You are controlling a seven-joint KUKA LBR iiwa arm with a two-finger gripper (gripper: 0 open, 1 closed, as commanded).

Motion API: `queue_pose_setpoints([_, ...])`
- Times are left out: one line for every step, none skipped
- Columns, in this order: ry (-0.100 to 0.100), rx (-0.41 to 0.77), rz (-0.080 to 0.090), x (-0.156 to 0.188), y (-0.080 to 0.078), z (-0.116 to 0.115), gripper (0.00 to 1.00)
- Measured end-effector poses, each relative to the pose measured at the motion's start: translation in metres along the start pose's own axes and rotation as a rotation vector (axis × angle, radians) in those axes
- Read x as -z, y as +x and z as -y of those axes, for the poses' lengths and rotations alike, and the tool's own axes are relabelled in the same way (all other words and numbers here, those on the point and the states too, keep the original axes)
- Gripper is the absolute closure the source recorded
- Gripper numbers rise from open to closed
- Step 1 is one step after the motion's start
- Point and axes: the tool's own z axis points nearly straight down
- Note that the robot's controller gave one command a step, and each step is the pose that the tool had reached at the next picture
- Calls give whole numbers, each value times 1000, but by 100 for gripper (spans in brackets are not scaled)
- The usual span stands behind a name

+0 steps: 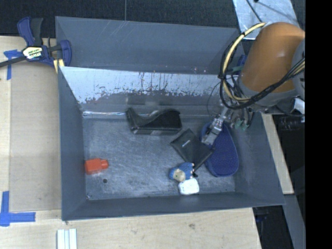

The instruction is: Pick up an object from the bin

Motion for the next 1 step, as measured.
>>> queue_pose_setpoints([-1, 26, -1, -133, -1, 67, 0])
